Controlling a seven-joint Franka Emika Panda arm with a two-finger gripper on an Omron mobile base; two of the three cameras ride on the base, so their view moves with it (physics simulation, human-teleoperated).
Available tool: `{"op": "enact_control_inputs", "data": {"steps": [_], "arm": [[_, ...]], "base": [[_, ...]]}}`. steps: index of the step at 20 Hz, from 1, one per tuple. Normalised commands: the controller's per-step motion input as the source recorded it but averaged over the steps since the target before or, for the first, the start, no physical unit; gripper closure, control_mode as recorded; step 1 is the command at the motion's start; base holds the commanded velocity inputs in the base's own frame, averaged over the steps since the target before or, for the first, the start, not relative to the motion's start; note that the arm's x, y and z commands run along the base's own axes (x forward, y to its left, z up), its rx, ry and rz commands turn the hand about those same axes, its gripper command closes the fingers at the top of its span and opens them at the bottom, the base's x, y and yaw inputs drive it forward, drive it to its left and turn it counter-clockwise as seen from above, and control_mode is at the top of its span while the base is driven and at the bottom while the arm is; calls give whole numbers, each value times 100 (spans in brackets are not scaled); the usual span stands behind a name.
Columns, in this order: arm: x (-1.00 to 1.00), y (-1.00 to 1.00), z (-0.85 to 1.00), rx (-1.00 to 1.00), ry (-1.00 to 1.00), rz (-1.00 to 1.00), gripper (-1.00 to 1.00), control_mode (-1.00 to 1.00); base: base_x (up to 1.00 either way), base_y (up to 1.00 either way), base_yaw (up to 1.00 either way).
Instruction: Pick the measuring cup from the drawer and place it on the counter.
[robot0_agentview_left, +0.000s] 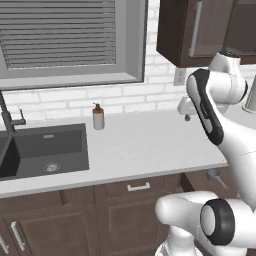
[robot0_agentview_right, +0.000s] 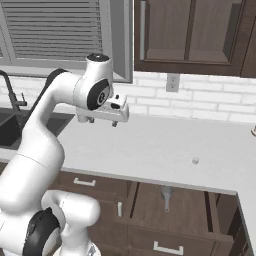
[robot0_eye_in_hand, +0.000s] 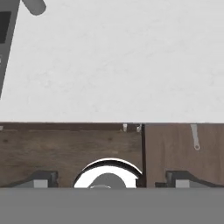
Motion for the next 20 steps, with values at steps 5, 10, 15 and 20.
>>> {"op": "enact_control_inputs", "data": {"steps": [5,10,15,20], "arm": [[-28,-100,-26,3,11,0,-100,-100],[-56,-100,-79,0,0,0,-100,-100],[-62,-100,-89,-1,0,0,-100,-100],[-35,-100,-79,-6,0,0,-100,-100]], "base": [[0,0,0],[0,0,0],[0,0,0],[0,0,0]]}}
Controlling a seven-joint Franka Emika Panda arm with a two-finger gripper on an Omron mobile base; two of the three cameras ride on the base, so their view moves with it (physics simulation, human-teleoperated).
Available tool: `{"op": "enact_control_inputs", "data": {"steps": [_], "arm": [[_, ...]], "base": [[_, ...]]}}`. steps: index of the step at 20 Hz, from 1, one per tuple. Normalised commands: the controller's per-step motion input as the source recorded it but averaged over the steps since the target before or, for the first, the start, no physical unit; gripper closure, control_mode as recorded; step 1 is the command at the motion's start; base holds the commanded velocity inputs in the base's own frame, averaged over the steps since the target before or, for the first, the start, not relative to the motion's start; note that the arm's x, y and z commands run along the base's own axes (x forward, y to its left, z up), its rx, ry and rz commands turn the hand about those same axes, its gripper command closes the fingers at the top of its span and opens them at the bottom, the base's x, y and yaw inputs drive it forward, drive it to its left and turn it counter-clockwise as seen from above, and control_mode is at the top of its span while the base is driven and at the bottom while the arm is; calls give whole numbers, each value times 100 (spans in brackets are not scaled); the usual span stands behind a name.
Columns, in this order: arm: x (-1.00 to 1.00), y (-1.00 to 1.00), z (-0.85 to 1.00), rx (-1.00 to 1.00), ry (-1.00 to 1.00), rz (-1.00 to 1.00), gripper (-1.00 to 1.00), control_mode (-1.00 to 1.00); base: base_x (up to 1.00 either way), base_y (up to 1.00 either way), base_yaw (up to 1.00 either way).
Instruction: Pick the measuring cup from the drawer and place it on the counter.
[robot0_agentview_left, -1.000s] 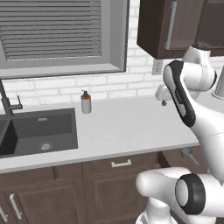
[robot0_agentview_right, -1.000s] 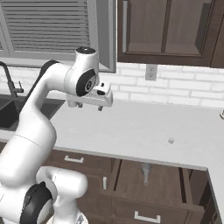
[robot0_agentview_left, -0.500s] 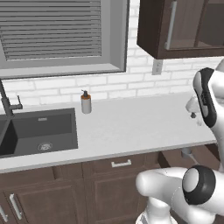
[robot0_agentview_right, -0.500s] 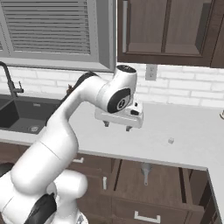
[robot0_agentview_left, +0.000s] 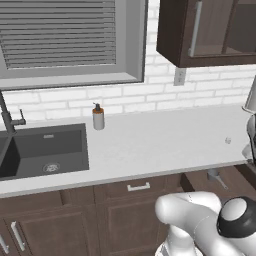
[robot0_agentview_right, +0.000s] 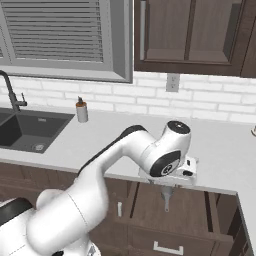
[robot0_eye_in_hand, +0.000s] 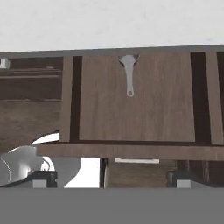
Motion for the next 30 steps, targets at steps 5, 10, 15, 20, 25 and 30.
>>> {"op": "enact_control_inputs", "data": {"steps": [5,10,15,20,25,30], "arm": [[-14,-90,-67,-5,0,-2,-100,-100],[2,-31,-49,0,0,0,-100,-100],[1,-9,-60,-2,0,0,-100,-100],[2,1,-50,-3,0,0,-100,-100],[17,1,-20,0,0,0,-100,-100],[13,3,-18,0,0,0,-100,-100]], "base": [[0,0,0],[0,0,0],[0,0,0],[0,0,0],[0,0,0],[0,0,0]]}}
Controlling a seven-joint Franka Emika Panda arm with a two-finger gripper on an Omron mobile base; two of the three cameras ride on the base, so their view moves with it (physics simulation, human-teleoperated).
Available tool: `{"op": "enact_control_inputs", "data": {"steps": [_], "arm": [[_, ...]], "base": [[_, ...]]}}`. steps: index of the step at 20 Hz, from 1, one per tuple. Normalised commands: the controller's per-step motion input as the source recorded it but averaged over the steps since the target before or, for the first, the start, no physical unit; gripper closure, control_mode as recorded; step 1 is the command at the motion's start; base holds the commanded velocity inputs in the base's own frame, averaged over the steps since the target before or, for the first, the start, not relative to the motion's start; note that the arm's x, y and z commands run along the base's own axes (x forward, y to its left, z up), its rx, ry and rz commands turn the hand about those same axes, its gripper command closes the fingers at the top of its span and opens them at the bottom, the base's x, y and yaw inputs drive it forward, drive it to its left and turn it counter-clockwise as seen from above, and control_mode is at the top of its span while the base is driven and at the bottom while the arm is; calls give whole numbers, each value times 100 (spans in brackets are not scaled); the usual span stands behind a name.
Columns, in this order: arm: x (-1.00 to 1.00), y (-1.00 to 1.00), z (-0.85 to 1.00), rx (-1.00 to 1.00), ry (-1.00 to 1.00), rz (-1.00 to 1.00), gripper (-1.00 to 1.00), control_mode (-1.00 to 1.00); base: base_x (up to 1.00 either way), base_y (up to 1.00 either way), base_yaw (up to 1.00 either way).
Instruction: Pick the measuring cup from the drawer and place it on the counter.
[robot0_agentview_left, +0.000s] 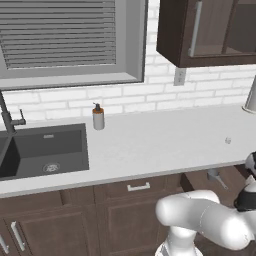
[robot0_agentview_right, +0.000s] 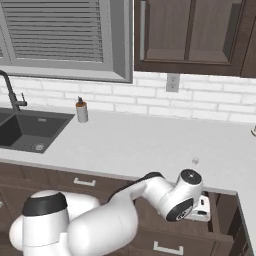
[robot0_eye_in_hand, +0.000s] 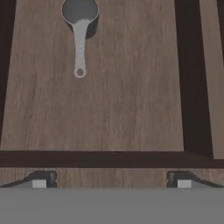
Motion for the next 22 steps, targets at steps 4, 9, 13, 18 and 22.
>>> {"op": "enact_control_inputs", "data": {"steps": [4,9,13,18,22], "arm": [[1,0,-40,0,0,0,-100,-100],[0,0,-43,0,1,0,-100,-100],[-28,-6,-22,0,2,0,-100,-100],[-73,-41,-12,0,8,0,-100,-100],[-94,-49,-22,0,12,-1,-100,-100]], "base": [[0,0,0],[0,0,0],[0,0,0],[0,0,0],[0,0,0]]}}
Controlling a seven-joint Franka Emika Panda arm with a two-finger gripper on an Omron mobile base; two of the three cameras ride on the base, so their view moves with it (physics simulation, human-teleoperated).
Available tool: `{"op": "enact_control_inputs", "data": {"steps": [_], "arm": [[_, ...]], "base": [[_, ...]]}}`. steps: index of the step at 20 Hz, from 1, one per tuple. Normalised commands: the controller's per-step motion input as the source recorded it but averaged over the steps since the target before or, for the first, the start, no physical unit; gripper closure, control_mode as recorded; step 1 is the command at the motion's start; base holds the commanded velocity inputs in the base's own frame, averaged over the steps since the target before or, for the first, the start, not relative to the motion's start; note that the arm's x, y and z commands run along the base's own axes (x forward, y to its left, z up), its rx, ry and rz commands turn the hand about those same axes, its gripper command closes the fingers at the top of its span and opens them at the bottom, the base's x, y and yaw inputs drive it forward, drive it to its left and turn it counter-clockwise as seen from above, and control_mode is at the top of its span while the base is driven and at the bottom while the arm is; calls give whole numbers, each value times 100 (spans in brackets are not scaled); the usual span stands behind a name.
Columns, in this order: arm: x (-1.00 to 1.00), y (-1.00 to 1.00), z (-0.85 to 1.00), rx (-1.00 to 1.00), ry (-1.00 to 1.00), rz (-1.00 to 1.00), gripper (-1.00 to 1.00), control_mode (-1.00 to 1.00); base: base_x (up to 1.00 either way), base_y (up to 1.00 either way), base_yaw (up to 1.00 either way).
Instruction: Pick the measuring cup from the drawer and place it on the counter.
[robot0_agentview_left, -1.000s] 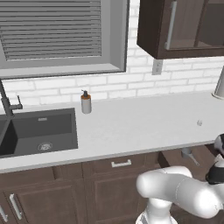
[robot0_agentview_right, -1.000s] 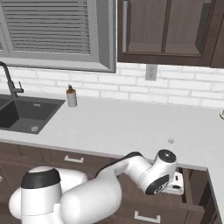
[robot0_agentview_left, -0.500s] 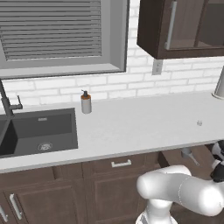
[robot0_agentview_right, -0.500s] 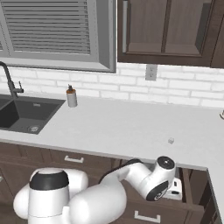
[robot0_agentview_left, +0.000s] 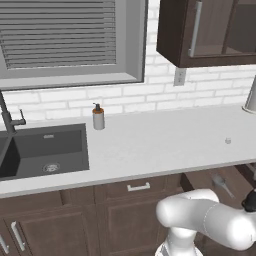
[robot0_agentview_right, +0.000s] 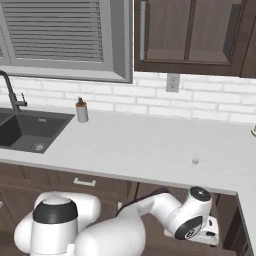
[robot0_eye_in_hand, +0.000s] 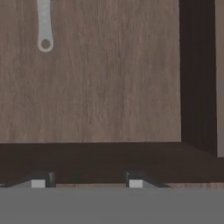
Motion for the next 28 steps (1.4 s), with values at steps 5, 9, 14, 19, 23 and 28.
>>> {"op": "enact_control_inputs", "data": {"steps": [5,9,14,19,23,28], "arm": [[-86,-42,-32,0,16,-1,-100,-100],[-53,-20,-4,0,7,-2,-100,-100],[0,18,54,0,-6,-2,-100,-100],[35,51,45,0,-3,0,-100,-100],[59,70,0,0,-1,0,-100,-100],[59,27,-32,0,-2,3,-100,-100]], "base": [[0,0,0],[0,0,0],[0,0,0],[0,0,0],[0,0,0],[0,0,0]]}}
